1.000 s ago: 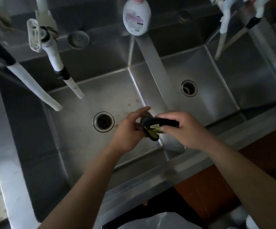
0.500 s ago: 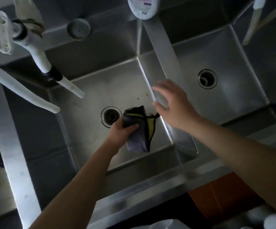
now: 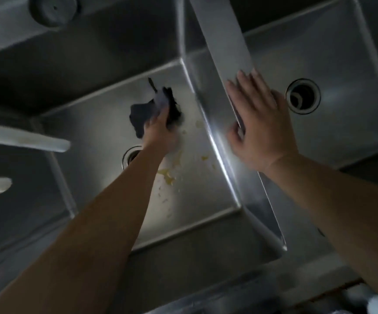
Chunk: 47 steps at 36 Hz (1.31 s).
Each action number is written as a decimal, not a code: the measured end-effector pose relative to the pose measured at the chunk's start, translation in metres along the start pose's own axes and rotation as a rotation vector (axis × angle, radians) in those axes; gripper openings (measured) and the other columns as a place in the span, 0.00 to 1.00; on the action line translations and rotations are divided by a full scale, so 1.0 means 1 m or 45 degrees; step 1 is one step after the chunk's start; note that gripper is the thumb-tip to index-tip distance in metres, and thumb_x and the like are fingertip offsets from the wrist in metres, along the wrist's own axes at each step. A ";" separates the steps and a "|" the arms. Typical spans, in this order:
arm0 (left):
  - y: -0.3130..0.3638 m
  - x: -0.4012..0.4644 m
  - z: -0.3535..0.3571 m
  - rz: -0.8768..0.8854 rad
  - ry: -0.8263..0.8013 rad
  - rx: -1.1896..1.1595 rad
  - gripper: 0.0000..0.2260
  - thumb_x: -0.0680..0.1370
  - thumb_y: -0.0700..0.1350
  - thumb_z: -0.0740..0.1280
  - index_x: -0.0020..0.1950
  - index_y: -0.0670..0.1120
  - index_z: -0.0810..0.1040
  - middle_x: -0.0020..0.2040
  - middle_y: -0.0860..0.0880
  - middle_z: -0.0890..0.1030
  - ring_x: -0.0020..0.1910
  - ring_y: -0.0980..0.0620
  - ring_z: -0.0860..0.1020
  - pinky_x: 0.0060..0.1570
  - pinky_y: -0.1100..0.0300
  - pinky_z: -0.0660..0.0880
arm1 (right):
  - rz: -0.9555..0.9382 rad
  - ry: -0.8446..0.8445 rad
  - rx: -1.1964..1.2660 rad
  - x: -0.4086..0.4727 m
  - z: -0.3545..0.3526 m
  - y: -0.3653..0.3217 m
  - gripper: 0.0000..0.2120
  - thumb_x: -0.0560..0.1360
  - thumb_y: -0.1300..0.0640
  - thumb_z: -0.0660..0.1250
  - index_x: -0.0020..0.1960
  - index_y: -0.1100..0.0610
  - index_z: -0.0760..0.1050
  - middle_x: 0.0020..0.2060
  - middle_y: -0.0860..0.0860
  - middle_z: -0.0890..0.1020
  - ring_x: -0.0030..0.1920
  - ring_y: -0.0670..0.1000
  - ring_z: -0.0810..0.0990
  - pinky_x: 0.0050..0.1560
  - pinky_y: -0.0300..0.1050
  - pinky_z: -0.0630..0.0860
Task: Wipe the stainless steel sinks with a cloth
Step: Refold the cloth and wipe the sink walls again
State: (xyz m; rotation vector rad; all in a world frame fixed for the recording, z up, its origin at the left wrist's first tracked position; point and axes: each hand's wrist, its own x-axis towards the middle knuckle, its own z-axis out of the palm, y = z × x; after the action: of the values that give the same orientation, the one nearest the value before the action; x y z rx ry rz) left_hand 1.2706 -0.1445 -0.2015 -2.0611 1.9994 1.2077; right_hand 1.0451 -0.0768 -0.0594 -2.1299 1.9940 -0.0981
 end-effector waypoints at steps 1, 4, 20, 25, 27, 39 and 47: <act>-0.001 0.003 0.010 -0.023 -0.138 0.130 0.29 0.80 0.51 0.61 0.80 0.57 0.55 0.78 0.45 0.62 0.74 0.38 0.63 0.71 0.43 0.64 | -0.017 0.014 0.001 0.001 0.002 0.001 0.34 0.74 0.52 0.58 0.80 0.54 0.56 0.80 0.54 0.58 0.80 0.55 0.52 0.71 0.64 0.62; -0.005 0.001 0.032 -0.002 0.008 0.346 0.29 0.80 0.55 0.59 0.80 0.59 0.55 0.81 0.46 0.54 0.78 0.41 0.53 0.75 0.42 0.52 | -0.028 0.056 0.014 0.000 0.004 0.003 0.34 0.74 0.53 0.58 0.80 0.55 0.58 0.80 0.54 0.59 0.80 0.56 0.53 0.70 0.62 0.64; -0.001 -0.008 0.112 0.003 0.047 0.450 0.27 0.80 0.65 0.45 0.76 0.68 0.35 0.81 0.51 0.37 0.79 0.44 0.34 0.74 0.38 0.37 | -0.024 0.099 0.132 -0.002 0.004 0.002 0.34 0.74 0.55 0.60 0.79 0.56 0.60 0.79 0.54 0.61 0.80 0.56 0.54 0.63 0.57 0.72; -0.024 -0.090 0.150 0.398 0.008 0.588 0.28 0.81 0.61 0.54 0.78 0.64 0.45 0.81 0.46 0.54 0.80 0.41 0.44 0.75 0.35 0.49 | 0.007 0.017 0.123 -0.002 0.000 0.000 0.34 0.74 0.53 0.59 0.80 0.54 0.57 0.80 0.53 0.58 0.81 0.55 0.51 0.66 0.58 0.71; -0.029 -0.114 0.161 0.420 0.022 0.624 0.28 0.81 0.60 0.57 0.79 0.62 0.50 0.80 0.44 0.59 0.79 0.40 0.50 0.74 0.34 0.53 | 0.008 0.000 0.113 -0.002 0.000 0.001 0.34 0.75 0.53 0.59 0.80 0.54 0.56 0.80 0.53 0.57 0.81 0.54 0.50 0.68 0.59 0.69; -0.002 0.004 0.108 0.061 0.142 0.504 0.28 0.80 0.63 0.52 0.78 0.67 0.44 0.82 0.49 0.48 0.80 0.42 0.46 0.76 0.40 0.43 | -0.024 0.051 0.127 -0.001 0.002 0.002 0.34 0.74 0.56 0.61 0.79 0.56 0.60 0.79 0.55 0.61 0.80 0.56 0.54 0.68 0.61 0.67; 0.042 0.153 0.045 -0.315 0.239 0.246 0.27 0.78 0.64 0.46 0.77 0.69 0.43 0.82 0.50 0.39 0.80 0.42 0.38 0.72 0.35 0.38 | -0.048 0.081 0.080 -0.001 0.008 0.004 0.32 0.75 0.54 0.58 0.79 0.57 0.61 0.79 0.56 0.62 0.80 0.57 0.54 0.69 0.64 0.66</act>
State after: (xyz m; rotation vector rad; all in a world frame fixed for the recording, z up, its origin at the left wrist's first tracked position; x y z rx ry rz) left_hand 1.1933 -0.2571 -0.2945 -2.3075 1.7754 0.7733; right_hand 1.0423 -0.0753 -0.0679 -2.1508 1.9587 -0.2343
